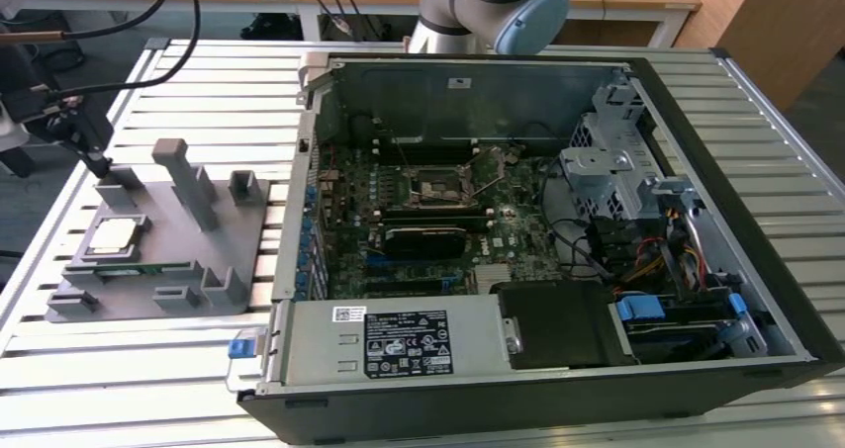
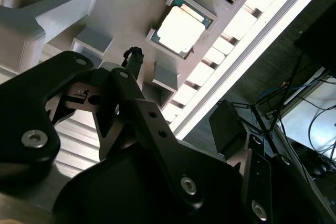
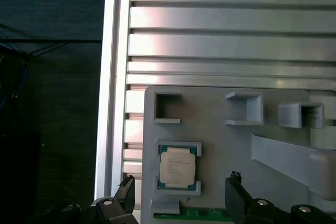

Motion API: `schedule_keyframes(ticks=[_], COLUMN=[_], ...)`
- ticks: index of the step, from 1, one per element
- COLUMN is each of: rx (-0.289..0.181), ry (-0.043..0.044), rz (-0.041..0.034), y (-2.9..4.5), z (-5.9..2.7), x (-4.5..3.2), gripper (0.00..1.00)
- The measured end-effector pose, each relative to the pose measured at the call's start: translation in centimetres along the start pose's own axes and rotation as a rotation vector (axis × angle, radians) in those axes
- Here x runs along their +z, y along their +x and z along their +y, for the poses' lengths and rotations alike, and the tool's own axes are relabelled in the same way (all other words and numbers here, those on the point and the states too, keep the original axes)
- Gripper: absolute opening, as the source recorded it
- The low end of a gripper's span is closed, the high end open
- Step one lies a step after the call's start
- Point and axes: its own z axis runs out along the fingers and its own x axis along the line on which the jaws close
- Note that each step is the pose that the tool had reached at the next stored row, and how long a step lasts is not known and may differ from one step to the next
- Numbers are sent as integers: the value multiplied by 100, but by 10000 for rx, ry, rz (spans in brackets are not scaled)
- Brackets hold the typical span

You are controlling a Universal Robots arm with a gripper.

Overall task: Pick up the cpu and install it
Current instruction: 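Pick up the cpu and move it towards the insertion slot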

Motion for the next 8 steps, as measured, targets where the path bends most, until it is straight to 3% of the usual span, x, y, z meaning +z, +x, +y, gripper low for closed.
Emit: schedule_keyframes(ticks=[8], rx=[0], ry=[0], rz=[1], y=[-1], z=[-2], x=[24], gripper=[78])
